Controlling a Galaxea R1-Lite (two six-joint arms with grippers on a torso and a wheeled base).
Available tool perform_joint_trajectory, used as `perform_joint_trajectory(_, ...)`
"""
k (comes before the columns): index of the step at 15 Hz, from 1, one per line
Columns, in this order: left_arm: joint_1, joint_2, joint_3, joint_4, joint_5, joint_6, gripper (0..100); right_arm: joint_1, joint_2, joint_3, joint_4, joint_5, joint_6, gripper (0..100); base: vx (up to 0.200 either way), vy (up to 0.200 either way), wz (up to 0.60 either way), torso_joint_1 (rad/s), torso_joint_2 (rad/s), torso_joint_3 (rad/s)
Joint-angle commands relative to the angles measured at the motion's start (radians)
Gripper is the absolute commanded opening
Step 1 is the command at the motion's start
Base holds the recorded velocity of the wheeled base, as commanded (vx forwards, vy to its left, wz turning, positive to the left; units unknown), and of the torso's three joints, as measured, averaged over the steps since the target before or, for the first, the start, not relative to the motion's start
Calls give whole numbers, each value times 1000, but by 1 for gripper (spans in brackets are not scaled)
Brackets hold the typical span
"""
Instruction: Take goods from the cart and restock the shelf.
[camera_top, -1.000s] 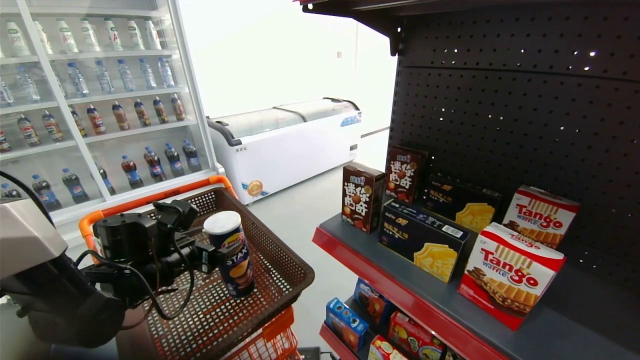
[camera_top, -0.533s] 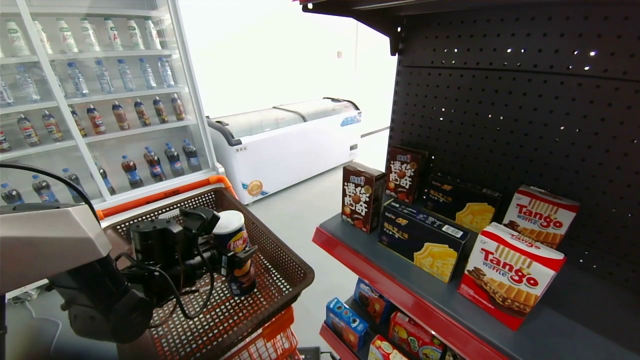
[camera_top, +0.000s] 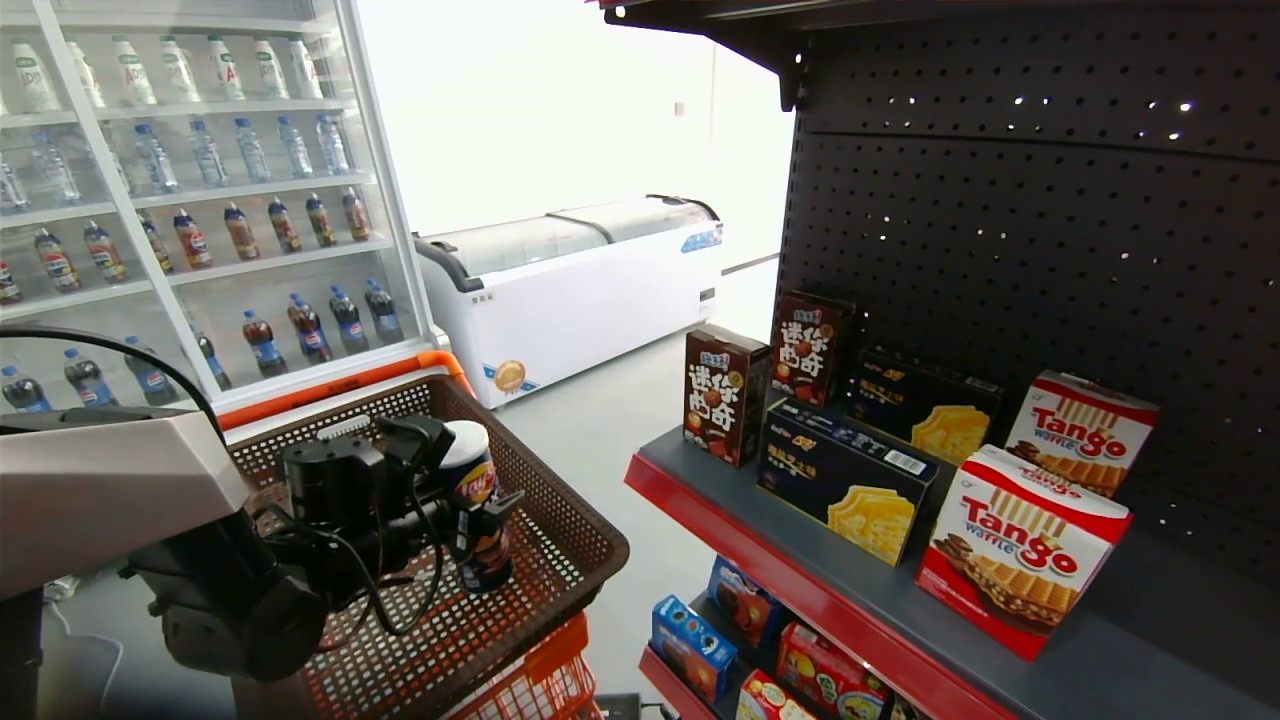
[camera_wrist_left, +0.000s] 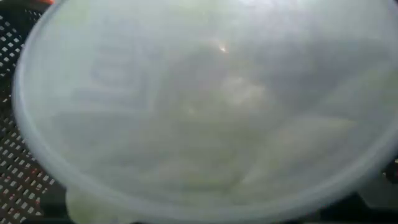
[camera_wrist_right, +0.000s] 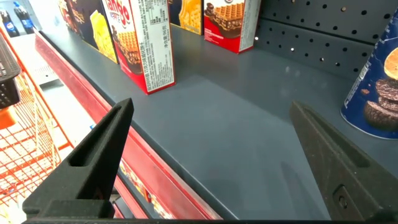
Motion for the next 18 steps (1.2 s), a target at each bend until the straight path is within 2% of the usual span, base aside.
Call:
perform_joint_trajectory(1, 0, -1, -6, 7, 13, 0, 0, 1, 1, 0, 0, 1, 0, 100, 0, 0, 0, 0, 0, 0)
perform_joint_trajectory(5, -6, -6, 3, -1, 21, 5, 0, 1, 1, 0, 0, -1, 0, 100, 0, 0, 0, 0, 0, 0)
perform_joint_trajectory(7, -11, -6, -5, 2, 21, 17, 0, 1, 1, 0, 0, 1, 0, 100, 0, 0, 0, 0, 0, 0)
perform_joint_trajectory(11, -54, -65, 3, 0, 18, 23, 0, 1, 1, 0, 0, 1, 0, 100, 0, 0, 0, 0, 0, 0)
perform_joint_trajectory(13, -61, -127, -6, 14, 17, 43, 0, 1, 2, 0, 0, 1, 0, 100, 0, 0, 0, 0, 0, 0)
perform_joint_trajectory(18, -170, -294, 3, 79, 40, 39, 0, 1, 1, 0, 0, 1, 0, 100, 0, 0, 0, 0, 0, 0)
